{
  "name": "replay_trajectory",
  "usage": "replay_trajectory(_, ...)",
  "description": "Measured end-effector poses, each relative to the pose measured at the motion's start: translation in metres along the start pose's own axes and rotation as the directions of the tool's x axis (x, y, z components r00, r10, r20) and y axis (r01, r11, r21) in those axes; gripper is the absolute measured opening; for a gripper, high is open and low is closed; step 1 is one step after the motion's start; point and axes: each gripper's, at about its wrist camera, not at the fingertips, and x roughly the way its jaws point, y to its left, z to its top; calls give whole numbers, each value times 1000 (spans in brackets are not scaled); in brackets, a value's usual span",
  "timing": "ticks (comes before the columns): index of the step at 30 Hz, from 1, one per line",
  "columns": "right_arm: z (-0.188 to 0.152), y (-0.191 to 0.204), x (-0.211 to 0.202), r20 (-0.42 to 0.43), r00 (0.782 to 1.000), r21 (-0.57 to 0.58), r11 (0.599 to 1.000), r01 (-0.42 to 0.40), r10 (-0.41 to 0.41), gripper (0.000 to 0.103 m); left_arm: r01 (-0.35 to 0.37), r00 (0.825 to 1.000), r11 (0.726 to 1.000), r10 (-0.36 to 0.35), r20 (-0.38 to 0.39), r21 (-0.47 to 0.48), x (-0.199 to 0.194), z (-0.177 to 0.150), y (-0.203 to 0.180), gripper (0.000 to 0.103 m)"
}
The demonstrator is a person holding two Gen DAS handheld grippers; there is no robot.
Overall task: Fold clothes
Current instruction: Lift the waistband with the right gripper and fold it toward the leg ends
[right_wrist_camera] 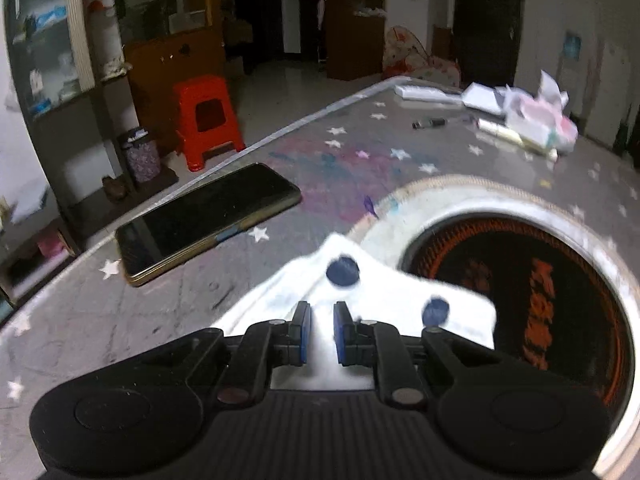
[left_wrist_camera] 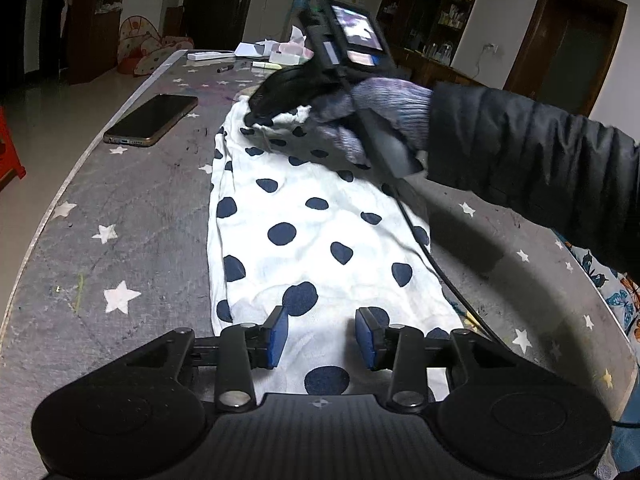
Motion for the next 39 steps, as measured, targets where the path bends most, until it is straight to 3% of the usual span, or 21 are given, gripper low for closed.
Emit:
replay_trajectory(3, 5, 3, 3, 9, 1000, -18, 1000, -11, 12, 14, 1, 1000, 1000, -1, 0, 1, -1, 1, 0, 42)
replay_trajectory(5, 6, -7, -7, 29, 999, -1, 1000, -21, 21, 32, 1, 1000, 1000, -1, 3, -2, -2, 1, 0, 42)
replay_trajectory(10, 2, -50, -28, 49, 999, 68, 998, 9, -12, 52, 3, 1000, 1000, -3, 10, -14, -3, 2, 2, 44)
replay_trajectory(15, -8, -87, -20, 8, 1000, 144, 989, -20, 19, 59, -1, 1000, 1000, 1, 8, -21, -3, 4, 2, 44)
replay_trajectory(20, -20, -98, -7, 37, 997, 203, 977, -70, 64, 59, -12, 1000, 1000, 12, -1, -24, -1, 6, 2, 44)
replay_trajectory(24, -22, -95, -4, 76, 992, 189, 976, -111, 98, 51, -21, 1000, 999, 21, -8, -25, 1, 8, 3, 44)
replay_trajectory(29, -22, -94, -4, 84, 991, 184, 976, -117, 103, 19, -26, 1000, 999, 26, -13, -25, 2, 9, 2, 45)
replay_trajectory(32, -23, -94, -6, 89, 991, 203, 972, -118, 102, 12, -30, 999, 999, 30, -14, -25, 1, 9, 1, 45)
replay_trajectory(39, -17, -93, -31, 148, 982, 228, 962, -150, 118, 9, -49, 999, 998, 49, -4, -38, -6, 8, 4, 45)
